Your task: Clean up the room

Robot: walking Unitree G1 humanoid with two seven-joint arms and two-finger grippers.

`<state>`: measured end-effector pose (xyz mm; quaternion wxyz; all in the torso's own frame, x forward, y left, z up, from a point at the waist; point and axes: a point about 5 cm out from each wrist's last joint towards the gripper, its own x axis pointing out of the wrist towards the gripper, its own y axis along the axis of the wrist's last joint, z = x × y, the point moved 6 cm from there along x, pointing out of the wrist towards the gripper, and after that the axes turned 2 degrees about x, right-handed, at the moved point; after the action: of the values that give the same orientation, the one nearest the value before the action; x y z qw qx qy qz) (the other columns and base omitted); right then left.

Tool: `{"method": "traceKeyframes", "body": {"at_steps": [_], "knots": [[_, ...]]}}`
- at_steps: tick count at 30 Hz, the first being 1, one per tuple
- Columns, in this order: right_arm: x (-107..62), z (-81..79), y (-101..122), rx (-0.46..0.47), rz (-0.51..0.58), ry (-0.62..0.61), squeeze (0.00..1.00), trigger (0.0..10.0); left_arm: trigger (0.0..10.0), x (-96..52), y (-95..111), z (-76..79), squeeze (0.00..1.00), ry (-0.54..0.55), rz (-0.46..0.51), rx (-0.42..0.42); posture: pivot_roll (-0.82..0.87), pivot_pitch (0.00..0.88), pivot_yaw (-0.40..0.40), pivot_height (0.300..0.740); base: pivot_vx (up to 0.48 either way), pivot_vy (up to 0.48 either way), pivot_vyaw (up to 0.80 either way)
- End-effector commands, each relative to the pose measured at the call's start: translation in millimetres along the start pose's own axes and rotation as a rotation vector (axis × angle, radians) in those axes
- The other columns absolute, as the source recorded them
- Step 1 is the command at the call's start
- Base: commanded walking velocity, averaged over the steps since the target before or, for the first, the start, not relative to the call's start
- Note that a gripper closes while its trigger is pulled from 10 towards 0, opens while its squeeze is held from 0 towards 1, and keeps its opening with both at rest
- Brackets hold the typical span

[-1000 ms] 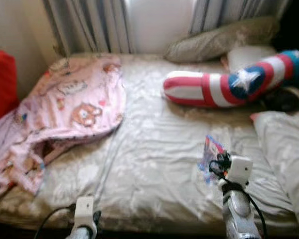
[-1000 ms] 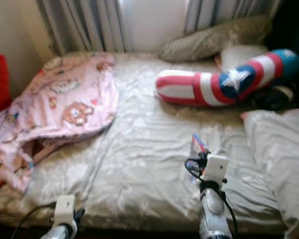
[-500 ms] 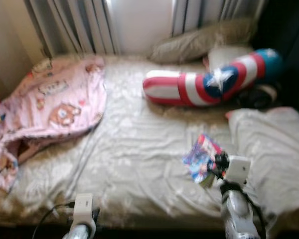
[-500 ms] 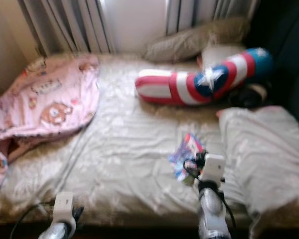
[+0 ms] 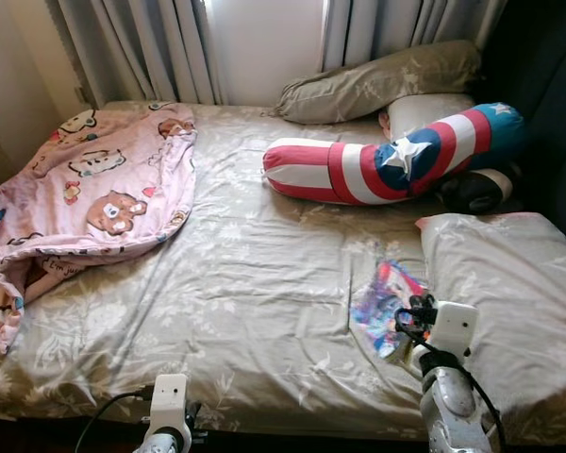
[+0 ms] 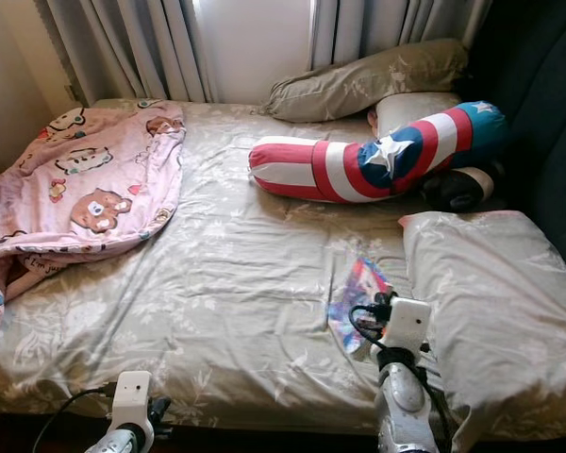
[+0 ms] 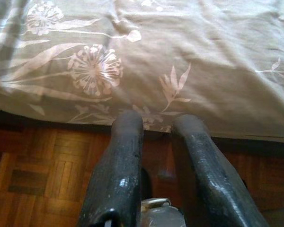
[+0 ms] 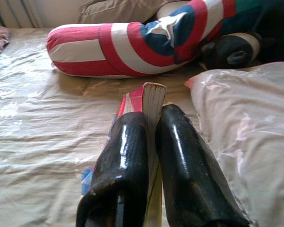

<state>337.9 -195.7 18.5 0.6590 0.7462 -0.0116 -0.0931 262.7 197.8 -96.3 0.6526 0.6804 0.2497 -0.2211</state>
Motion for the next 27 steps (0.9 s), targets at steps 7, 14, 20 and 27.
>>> {"method": "traceKeyframes", "body": {"at_steps": [7,14,20,27], "knots": [[4.7,2.2,14.0,0.024,0.052,-0.020,0.00,10.0,10.0,-0.5,-3.2,0.9,0.00,-0.011,-0.014,0.002,-0.06,0.045,-0.011,0.740,0.000,0.000,-0.11],[4.7,1.5,15.6,0.021,0.061,-0.018,0.00,10.0,10.0,-0.6,-3.8,1.7,0.00,-0.014,-0.015,0.005,-0.06,0.045,-0.011,0.740,0.000,0.000,-0.34],[4.7,0.3,17.0,0.022,0.069,-0.014,0.00,10.0,10.0,-0.7,-3.9,1.7,0.00,-0.015,-0.015,0.008,-0.06,0.048,-0.010,0.740,0.000,0.000,0.00],[5.0,-0.2,16.7,0.021,0.067,-0.013,0.00,10.0,10.0,-0.6,-3.6,2.0,0.00,-0.016,-0.015,0.010,-0.06,0.049,-0.009,0.740,0.191,0.000,0.00]]}}
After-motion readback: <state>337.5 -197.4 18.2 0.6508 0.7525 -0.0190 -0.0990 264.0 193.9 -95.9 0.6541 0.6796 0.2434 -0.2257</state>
